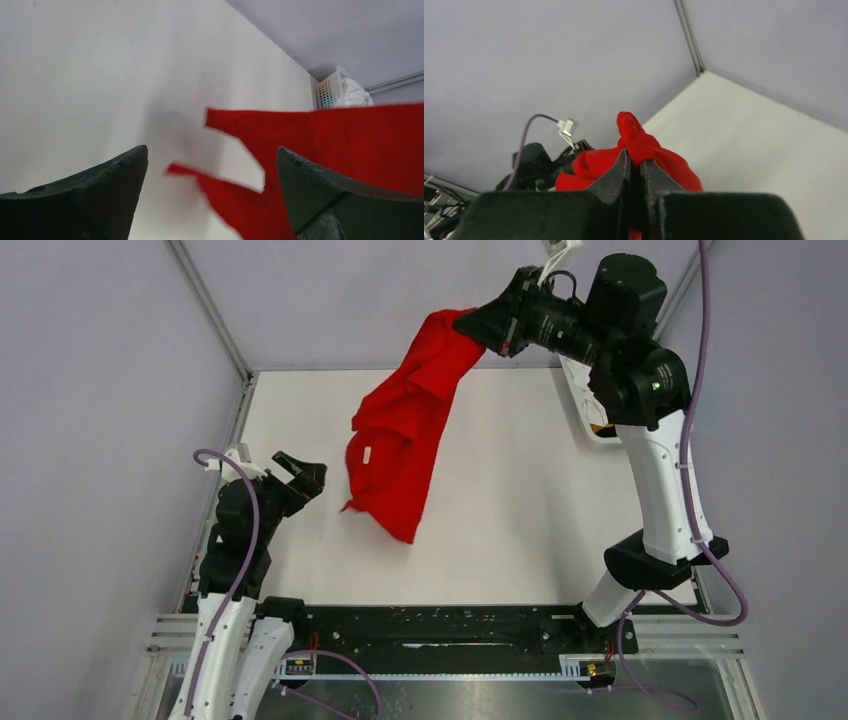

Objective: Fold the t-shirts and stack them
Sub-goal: Move the tshirt to the center of the board, then flatten out the tshirt

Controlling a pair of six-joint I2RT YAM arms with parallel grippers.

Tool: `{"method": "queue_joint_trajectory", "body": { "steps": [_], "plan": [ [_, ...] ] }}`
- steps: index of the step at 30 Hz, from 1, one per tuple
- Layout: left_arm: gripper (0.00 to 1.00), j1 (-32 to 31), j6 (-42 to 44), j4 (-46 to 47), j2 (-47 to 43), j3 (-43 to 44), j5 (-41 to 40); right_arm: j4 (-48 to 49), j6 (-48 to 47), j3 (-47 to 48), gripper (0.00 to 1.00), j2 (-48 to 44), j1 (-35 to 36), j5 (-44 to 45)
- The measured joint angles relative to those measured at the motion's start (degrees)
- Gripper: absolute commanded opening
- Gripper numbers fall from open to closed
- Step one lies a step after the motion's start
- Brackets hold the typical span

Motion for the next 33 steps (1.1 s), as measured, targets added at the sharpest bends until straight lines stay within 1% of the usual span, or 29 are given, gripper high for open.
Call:
{"method": "queue_joint_trajectory", "body": {
  "steps": [2, 4, 5, 8, 9, 10, 13, 14, 15, 18, 22, 24, 26, 30, 31, 33],
  "plan": [
    [0.99, 0.0, -0.5, -0.7, 0.1, 0.0, -0.5, -0.2, -0.5, -6.8, 0.0, -2.7, 0.0, 1.1],
    [0.99, 0.0, -1.3, -1.6, 0.5, 0.0, -0.8, -0.4, -1.5, -18.7, 0.0, -7.9, 0.0, 5.0],
    [0.99, 0.0, -1.6, -1.7, 0.9, 0.0, -0.9, -0.4, -1.9, -25.4, 0.03, -10.8, 0.0, 7.5],
    [0.99, 0.0, -2.3, -1.5, 3.1, -0.5, -0.8, 3.7, -1.7, -53.8, 0.17, -22.9, -0.7, 18.8],
    [0.99, 0.0, -2.5, -1.5, 4.0, -0.9, -0.6, 4.6, -1.2, -60.8, 0.27, -25.6, -1.4, 21.4],
    [0.99, 0.0, -2.8, -1.5, 5.2, -1.7, -0.3, 6.7, -0.4, -71.3, 0.41, -29.2, -3.3, 24.3],
    [0.99, 0.0, -3.9, -1.6, 9.5, -4.2, 1.0, 8.4, 2.6, -87.8, 0.97, -32.0, -9.5, 30.3],
    [0.99, 0.0, -4.1, -1.6, 11.0, -4.9, 1.3, 8.4, 3.1, -92.1, 0.99, -31.7, -11.6, 33.6],
    [0.99, 0.0, -4.3, -1.6, 13.0, -5.7, 1.7, 8.0, 4.2, -94.3, 1.0, -31.4, -12.8, 35.8],
    [0.99, -0.1, -4.5, -1.6, 17.2, -7.5, 2.5, 6.4, 4.7, -97.0, 1.0, -31.7, -13.5, 43.2],
    [0.99, -0.9, -4.7, -1.2, 22.4, -8.8, 3.0, 9.0, 4.9, -98.3, 1.0, -35.9, -12.8, 44.7],
    [0.99, -1.8, -4.7, 0.0, 25.1, -8.8, 3.3, 11.0, 4.9, -100.1, 0.99, -38.6, -10.1, 44.4],
    [0.98, -3.7, -4.7, 1.6, 28.4, -8.6, 3.3, 13.2, 4.3, -101.5, 1.0, -39.2, -5.0, 44.0],
    [0.91, -8.5, -4.3, 3.6, 39.0, -3.8, 3.8, 17.9, 2.3, -101.8, 0.99, -33.4, 2.9, 40.3],
    [0.88, -9.4, -4.1, 4.3, 42.2, -1.8, 3.8, 19.1, 1.6, -101.8, 0.99, -31.5, 4.2, 39.5],
    [0.78, -10.8, -3.6, 5.5, 47.9, 2.0, 4.0, 21.1, -0.3, -101.7, 0.99, -27.5, 6.8, 38.6]
  ]
}}
